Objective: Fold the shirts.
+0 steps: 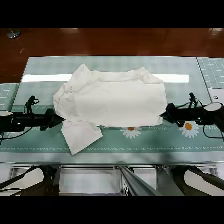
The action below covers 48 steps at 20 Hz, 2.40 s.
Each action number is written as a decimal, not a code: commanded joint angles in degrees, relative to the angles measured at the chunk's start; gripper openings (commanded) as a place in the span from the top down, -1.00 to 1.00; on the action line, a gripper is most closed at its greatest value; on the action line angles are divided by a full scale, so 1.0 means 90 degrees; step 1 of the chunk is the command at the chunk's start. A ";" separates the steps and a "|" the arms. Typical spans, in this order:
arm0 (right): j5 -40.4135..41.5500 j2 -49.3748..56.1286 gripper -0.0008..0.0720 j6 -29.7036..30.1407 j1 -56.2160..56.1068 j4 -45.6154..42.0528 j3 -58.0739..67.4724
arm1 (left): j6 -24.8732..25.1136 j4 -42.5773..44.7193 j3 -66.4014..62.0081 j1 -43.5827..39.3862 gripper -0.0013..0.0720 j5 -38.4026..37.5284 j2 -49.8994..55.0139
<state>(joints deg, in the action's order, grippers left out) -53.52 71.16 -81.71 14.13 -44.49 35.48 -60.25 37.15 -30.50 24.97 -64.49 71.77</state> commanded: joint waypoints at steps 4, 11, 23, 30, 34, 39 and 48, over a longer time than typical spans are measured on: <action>-0.0911 -0.0080 0.90 -0.0085 -0.0267 0.0044 0.3298 | 0.0022 -0.2297 -0.1868 -0.0041 0.91 -0.0381 -0.0437; -0.2062 -0.0255 0.90 -0.0950 -0.0272 -0.1299 0.9165 | -0.0971 -0.1224 -0.7526 -0.0155 0.91 0.0313 -0.1100; -0.3745 -0.3631 0.90 -0.1110 -0.0267 -0.2948 0.8966 | -0.2599 0.3730 -0.9571 -0.0867 0.91 -0.0860 -0.3611; -0.4828 -0.3830 0.90 -0.1212 -0.0267 -0.3099 0.8641 | -0.3009 0.5382 -0.8726 -0.3252 0.91 -0.1933 -0.4005; -0.4498 -0.3830 0.90 -0.1212 -0.0267 -0.2939 0.7123 | -0.3121 0.5452 -0.6958 -0.3266 0.91 -0.1566 -0.3920; -0.2633 -0.3402 0.90 -0.0918 -0.0272 -0.2375 0.4447 | -0.3614 0.5440 -0.4765 -0.3269 0.91 0.0243 -0.3026; 0.0172 0.0714 0.90 -0.0505 -0.0272 -0.1120 0.4405 | -0.5059 0.5423 -0.5032 -0.3266 0.91 0.3298 0.0726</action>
<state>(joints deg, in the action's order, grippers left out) -59.79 65.76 -87.37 11.70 -60.29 72.49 -100.09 86.08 -73.28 -4.43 -43.13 68.49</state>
